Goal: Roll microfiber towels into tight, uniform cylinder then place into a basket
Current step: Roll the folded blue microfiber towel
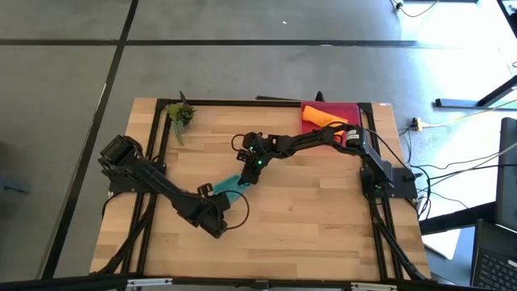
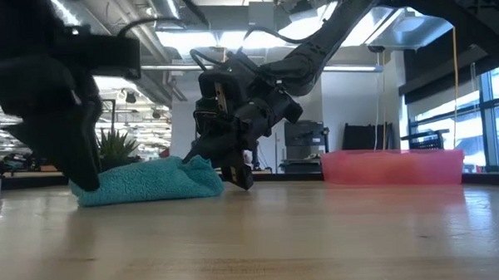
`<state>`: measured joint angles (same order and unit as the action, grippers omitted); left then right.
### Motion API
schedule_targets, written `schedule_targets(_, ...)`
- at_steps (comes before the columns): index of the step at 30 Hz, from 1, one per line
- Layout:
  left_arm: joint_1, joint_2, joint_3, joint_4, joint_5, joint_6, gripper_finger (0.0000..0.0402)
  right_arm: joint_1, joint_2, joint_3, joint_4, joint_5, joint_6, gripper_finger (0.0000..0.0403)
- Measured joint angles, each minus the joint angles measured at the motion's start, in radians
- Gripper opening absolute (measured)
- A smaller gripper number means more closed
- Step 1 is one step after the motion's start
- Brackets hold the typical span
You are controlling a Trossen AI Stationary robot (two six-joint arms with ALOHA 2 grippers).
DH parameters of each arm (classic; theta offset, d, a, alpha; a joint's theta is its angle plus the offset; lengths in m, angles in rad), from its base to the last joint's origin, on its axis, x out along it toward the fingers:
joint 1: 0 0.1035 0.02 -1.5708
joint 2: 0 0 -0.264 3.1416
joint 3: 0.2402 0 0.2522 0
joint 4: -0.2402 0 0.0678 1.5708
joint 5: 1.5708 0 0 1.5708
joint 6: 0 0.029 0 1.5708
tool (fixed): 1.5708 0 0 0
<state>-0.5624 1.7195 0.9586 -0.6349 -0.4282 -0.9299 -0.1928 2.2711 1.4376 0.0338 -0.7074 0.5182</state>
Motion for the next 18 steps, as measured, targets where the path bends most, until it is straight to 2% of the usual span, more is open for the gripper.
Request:
schedule_targets(5, 0.022, 0.0, -0.058, 0.085, 0.013, -0.002, 0.0113, 0.0, 0.0, 0.0, 0.0, 0.0, 0.0, 0.0025)
schedule_targets(12, 0.034, -0.002, -0.06, 0.086, 0.033, 0.023, 0.0111, 0.0, 0.0, 0.0, 0.0, 0.0, -0.001, 0.0025)
schedule_targets(15, 0.039, -0.002, -0.06, 0.084, 0.034, 0.027, 0.0084, 0.0, 0.0, 0.0, 0.0, 0.0, -0.002, 0.0025)
schedule_targets(18, 0.044, -0.002, -0.06, 0.083, 0.037, 0.054, 0.0028, 0.0, 0.0, 0.0, 0.0, 0.0, -0.002, 0.0025)
